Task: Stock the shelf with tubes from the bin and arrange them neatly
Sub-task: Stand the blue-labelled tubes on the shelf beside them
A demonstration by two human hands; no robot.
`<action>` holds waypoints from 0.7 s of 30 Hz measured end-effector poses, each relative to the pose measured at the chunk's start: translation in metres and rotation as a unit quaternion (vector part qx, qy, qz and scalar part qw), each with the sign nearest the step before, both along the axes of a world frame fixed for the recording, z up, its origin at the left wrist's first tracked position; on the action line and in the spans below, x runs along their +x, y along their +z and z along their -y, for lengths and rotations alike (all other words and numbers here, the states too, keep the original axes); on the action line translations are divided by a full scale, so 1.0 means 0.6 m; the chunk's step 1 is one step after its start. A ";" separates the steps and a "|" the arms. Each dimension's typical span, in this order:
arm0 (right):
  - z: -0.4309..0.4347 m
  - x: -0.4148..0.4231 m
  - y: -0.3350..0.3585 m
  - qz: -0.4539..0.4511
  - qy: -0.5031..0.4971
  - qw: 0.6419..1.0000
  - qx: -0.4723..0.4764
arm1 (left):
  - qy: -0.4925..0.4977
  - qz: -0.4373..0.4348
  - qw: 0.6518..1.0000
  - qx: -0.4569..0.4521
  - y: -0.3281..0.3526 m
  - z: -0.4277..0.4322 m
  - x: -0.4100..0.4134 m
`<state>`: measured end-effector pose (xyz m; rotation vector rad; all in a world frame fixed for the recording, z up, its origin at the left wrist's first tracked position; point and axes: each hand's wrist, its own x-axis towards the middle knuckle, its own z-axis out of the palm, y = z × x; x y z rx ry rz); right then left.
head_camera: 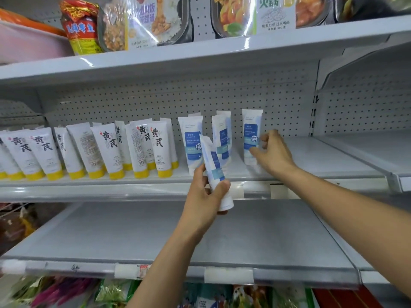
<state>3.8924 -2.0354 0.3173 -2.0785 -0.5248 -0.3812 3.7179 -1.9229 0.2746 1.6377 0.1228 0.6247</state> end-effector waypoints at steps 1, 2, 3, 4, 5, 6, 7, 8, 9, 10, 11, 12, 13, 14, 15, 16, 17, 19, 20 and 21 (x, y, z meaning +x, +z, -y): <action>0.006 -0.020 0.002 0.006 0.046 0.999 0.013 | 0.002 0.004 1.000 0.002 0.002 0.001 -0.001; 0.013 -0.042 0.006 -0.015 0.113 0.993 0.011 | 0.003 0.010 1.000 0.004 0.004 0.003 -0.001; 0.020 -0.065 0.011 -0.054 0.190 0.980 -0.014 | 0.004 0.015 1.000 0.006 0.008 0.006 -0.001; 0.027 -0.086 0.015 -0.097 0.260 0.959 -0.052 | 0.005 0.022 1.000 0.007 0.011 0.009 0.000; 0.032 -0.103 0.017 -0.130 0.311 0.937 -0.089 | 0.006 0.030 1.000 0.007 0.014 0.013 0.001; 0.033 -0.117 0.018 -0.143 0.338 0.923 -0.115 | 0.006 0.038 0.999 0.006 0.016 0.016 0.003; 0.031 -0.125 0.016 -0.136 0.344 0.921 -0.124 | 0.006 0.045 0.999 0.004 0.019 0.019 0.004; 0.028 -0.132 0.013 -0.124 0.341 0.924 -0.119 | 0.006 0.048 0.999 0.001 0.021 0.021 0.006; 0.024 -0.135 0.010 -0.113 0.334 0.930 -0.107 | 0.006 0.049 0.999 0.000 0.023 0.024 0.007; 0.021 -0.139 0.008 -0.106 0.327 0.935 -0.093 | 0.007 0.049 0.999 0.001 0.024 0.026 0.007; 0.018 -0.143 0.006 -0.102 0.320 0.938 -0.083 | 0.007 0.048 0.999 0.004 0.025 0.028 0.007; 0.018 -0.146 0.004 -0.103 0.313 0.941 -0.076 | 0.006 0.047 0.999 0.007 0.025 0.029 0.005; 0.019 -0.147 0.003 -0.107 0.309 0.942 -0.070 | 0.002 0.045 0.999 0.011 0.027 0.029 0.003; 0.021 -0.147 0.001 -0.112 0.306 0.943 -0.064 | -0.001 0.039 0.999 0.015 0.028 0.028 0.001; 0.023 -0.146 0.000 -0.114 0.301 0.945 -0.057 | -0.002 0.030 0.999 0.024 0.030 0.026 -0.002; 0.025 -0.144 0.001 -0.114 0.291 0.949 -0.051 | 0.004 0.017 0.999 0.040 0.031 0.023 -0.004; 0.026 -0.139 0.001 -0.113 0.275 0.954 -0.043 | 0.020 0.002 0.997 0.069 0.032 0.018 -0.006; 0.030 -0.126 0.006 -0.107 0.230 0.967 -0.029 | 0.060 -0.019 0.986 0.153 0.029 0.007 -0.010; 0.032 -0.119 0.009 -0.104 0.208 0.972 -0.021 | 0.083 -0.028 0.975 0.205 0.026 0.003 -0.012; 0.033 -0.112 0.013 -0.101 0.187 0.977 -0.011 | 0.109 -0.041 0.958 0.261 0.022 0.001 -0.015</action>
